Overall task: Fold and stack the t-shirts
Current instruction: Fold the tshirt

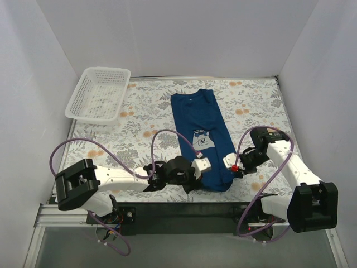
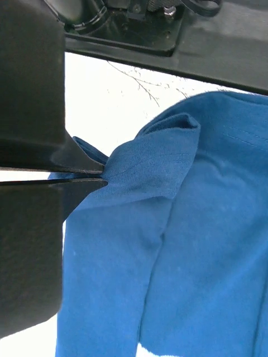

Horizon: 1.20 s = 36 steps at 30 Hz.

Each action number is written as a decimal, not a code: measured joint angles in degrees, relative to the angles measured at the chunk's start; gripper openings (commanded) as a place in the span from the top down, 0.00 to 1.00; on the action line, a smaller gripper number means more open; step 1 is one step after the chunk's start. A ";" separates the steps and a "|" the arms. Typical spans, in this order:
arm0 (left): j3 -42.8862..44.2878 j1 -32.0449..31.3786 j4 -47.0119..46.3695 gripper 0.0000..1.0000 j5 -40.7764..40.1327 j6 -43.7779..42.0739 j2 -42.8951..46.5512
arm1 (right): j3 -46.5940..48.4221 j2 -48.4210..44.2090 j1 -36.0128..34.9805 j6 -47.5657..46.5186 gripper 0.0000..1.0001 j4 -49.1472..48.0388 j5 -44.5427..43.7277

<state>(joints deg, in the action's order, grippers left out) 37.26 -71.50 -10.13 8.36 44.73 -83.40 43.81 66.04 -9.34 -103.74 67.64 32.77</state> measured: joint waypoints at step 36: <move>24.13 37.55 6.34 1.00 20.17 -9.84 -19.21 | 62.03 56.68 2.82 24.17 0.99 2.32 10.34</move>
<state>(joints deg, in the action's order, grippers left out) 61.39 -33.95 -3.79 28.53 34.89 -102.61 105.84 122.72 -6.52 -79.57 69.95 43.11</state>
